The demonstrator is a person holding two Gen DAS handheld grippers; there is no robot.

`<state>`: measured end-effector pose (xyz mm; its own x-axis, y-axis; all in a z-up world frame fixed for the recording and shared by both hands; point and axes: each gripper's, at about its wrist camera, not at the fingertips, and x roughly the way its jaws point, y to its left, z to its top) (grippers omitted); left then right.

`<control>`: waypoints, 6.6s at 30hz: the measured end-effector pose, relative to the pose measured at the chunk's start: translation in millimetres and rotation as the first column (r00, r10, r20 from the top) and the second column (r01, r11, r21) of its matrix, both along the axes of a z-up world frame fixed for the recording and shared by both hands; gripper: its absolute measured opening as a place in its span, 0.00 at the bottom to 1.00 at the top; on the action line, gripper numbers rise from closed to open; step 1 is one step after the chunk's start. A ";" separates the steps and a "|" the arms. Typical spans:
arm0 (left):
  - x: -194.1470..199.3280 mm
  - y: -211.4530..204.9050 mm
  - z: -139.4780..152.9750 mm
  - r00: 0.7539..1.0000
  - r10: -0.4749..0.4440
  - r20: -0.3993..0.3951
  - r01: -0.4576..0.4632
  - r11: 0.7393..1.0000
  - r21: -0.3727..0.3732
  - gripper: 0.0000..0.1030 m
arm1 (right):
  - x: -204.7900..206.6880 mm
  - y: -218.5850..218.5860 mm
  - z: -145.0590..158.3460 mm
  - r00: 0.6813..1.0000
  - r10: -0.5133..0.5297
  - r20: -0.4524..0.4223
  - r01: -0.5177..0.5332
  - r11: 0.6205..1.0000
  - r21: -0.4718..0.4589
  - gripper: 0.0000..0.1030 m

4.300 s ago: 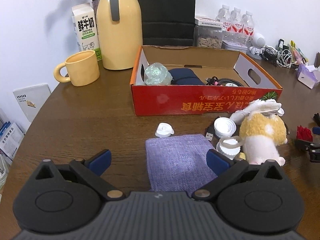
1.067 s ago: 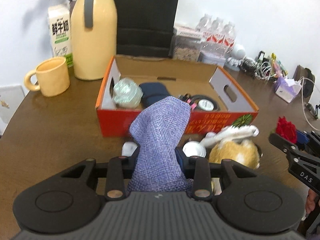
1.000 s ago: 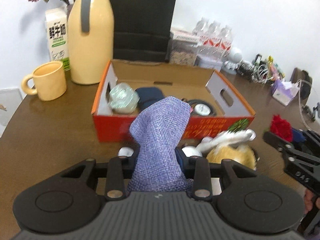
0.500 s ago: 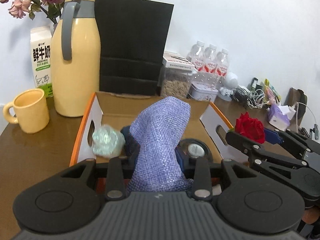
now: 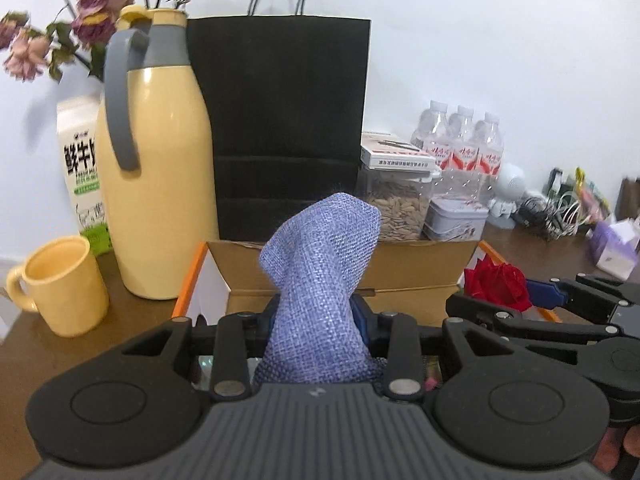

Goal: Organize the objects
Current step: 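Carry the purple bag and red rose into the box and release both, then grasp the yellow-white plush toy with the right gripper while the left approaches the white container, then grasp the white cotton-swab container with the left gripper while the right holds the plush, then lower the white container and plush toy into the box and release both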

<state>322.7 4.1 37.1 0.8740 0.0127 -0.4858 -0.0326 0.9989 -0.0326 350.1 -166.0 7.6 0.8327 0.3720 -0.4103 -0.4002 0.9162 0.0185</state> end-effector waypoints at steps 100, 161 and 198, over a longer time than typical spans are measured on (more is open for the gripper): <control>-224.7 55.8 -32.6 0.994 0.066 -0.091 -0.075 0.992 -0.102 1.00 | -176.2 -10.6 -59.2 0.962 -0.052 -0.268 0.070 0.996 0.056 0.55; -173.9 -28.5 -74.4 0.965 0.046 -0.258 -0.049 0.999 -0.006 0.83 | -197.0 -72.3 -63.2 0.991 -0.006 -0.132 0.029 0.984 0.174 0.43; -161.9 -28.6 3.9 1.000 -0.028 0.004 0.028 0.998 -0.059 0.82 | -181.3 -58.7 -19.3 1.000 0.030 -0.006 -0.028 0.985 0.169 0.43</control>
